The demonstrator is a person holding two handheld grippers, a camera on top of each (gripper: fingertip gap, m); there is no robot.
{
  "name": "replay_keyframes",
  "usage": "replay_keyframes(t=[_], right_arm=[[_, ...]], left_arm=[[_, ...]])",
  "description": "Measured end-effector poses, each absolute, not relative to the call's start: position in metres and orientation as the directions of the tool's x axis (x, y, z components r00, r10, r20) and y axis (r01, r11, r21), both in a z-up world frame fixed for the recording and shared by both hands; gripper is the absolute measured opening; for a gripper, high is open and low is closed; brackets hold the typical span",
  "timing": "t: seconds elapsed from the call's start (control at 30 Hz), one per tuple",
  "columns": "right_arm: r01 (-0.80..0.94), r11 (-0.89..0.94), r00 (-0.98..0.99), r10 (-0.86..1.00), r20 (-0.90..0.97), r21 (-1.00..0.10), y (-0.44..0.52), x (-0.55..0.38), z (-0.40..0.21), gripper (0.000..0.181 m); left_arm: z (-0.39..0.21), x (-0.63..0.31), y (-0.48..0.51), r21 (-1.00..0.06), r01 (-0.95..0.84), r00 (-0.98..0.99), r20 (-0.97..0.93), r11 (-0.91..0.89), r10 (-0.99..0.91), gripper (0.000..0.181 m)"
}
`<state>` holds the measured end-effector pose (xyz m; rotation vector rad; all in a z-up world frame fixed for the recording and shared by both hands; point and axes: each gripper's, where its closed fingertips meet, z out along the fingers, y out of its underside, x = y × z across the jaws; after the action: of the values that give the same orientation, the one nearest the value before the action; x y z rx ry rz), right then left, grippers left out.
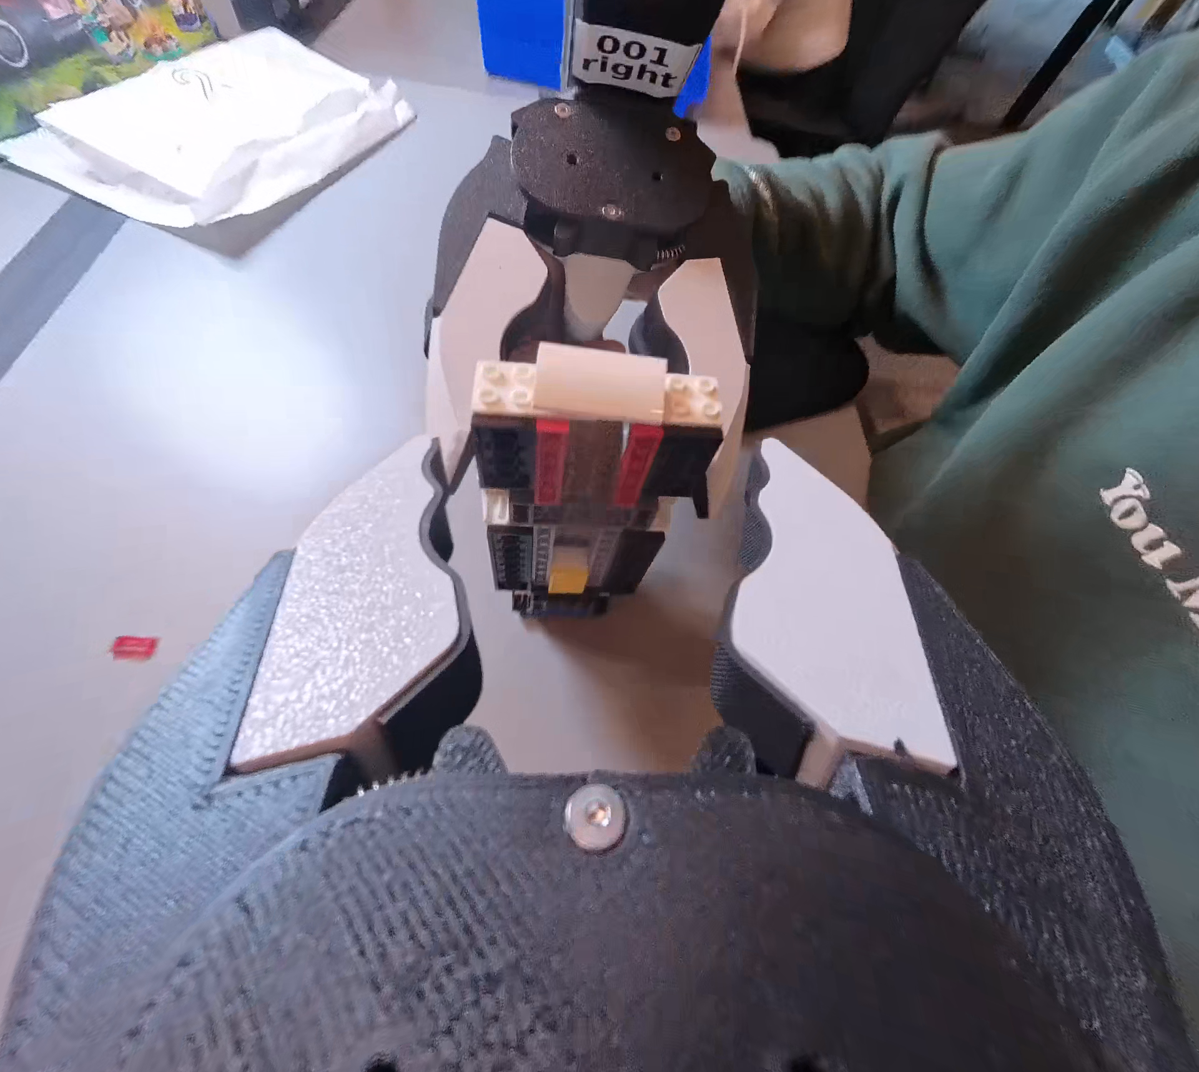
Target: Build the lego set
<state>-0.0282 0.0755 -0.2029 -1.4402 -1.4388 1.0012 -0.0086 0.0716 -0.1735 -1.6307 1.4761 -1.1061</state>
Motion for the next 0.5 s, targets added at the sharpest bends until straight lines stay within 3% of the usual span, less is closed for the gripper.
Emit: replay_keyframes(t=[0.17,0.5], right_arm=[[0.329,0.029,-0.002,1.000,0.030,-0.944,0.0741,-0.0298,-0.2032,0.083],[0.341,-0.009,0.067,0.998,0.014,-0.940,0.0811,-0.0311,-0.2013,0.083]], left_arm=[[-0.1721,-0.0018,0.0706,-0.969,-0.227,-0.020,0.104,-0.096,-0.994,0.075],[-0.1705,-0.0087,0.0775,-0.987,-0.121,0.053,0.098,-0.103,-0.994,0.074]])
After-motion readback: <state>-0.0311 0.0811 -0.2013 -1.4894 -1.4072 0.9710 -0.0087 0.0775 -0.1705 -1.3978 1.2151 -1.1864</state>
